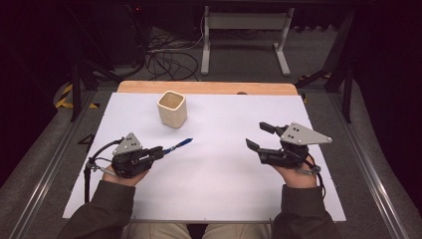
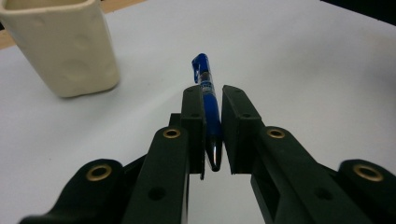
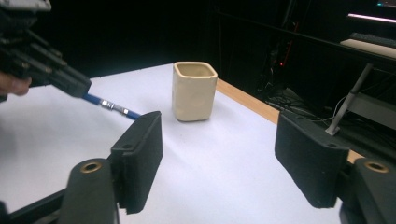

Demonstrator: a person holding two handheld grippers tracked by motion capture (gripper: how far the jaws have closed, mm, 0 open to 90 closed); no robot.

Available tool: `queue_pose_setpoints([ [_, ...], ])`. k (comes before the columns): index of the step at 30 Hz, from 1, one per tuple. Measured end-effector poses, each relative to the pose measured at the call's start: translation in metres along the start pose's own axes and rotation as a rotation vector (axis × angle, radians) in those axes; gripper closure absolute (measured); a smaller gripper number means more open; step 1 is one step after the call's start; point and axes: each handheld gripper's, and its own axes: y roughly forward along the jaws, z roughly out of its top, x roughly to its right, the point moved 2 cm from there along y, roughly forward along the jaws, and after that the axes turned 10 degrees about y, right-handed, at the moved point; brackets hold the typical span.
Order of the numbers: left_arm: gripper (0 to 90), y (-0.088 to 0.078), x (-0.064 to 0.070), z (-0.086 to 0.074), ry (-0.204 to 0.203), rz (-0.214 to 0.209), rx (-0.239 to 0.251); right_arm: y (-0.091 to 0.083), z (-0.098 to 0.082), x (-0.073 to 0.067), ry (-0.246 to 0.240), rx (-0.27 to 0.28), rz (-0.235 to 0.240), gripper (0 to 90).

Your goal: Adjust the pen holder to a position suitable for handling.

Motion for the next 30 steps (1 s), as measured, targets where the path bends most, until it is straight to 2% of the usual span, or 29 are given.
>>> queue_pose_setpoints([
  [5, 80.3, -0.001, 0.0, 0.007, -0.007, -0.008, 0.021, 0.008, -0.002, -0.004, -0.024, -0.024, 0.0, 36.2],
  [10, 80.4, -0.002, -0.001, 0.014, 0.008, -0.013, 0.03, 0.021, -0.006, -0.01, -0.069, -0.052, 0.003, 37.4],
  [17, 83.0, -0.003, -0.001, 0.024, 0.007, -0.03, 0.064, 0.034, -0.008, -0.018, -0.095, -0.087, 0.019, 39.0],
  [22, 83.2, 0.001, -0.002, 0.024, 0.011, -0.037, 0.061, 0.044, -0.012, -0.023, -0.109, -0.093, 0.038, 39.0],
  [25, 83.4, 0.002, -0.003, 0.025, 0.002, -0.039, 0.068, 0.059, -0.018, -0.033, -0.109, -0.109, 0.071, 39.0],
  [28, 83.5, 0.001, -0.003, 0.027, 0.005, -0.039, 0.083, 0.075, -0.024, -0.046, -0.09, -0.1, 0.141, 38.8],
  [30, 83.5, 0.002, -0.003, 0.029, 0.004, -0.044, 0.089, 0.081, -0.026, -0.051, -0.093, -0.105, 0.157, 38.1],
])
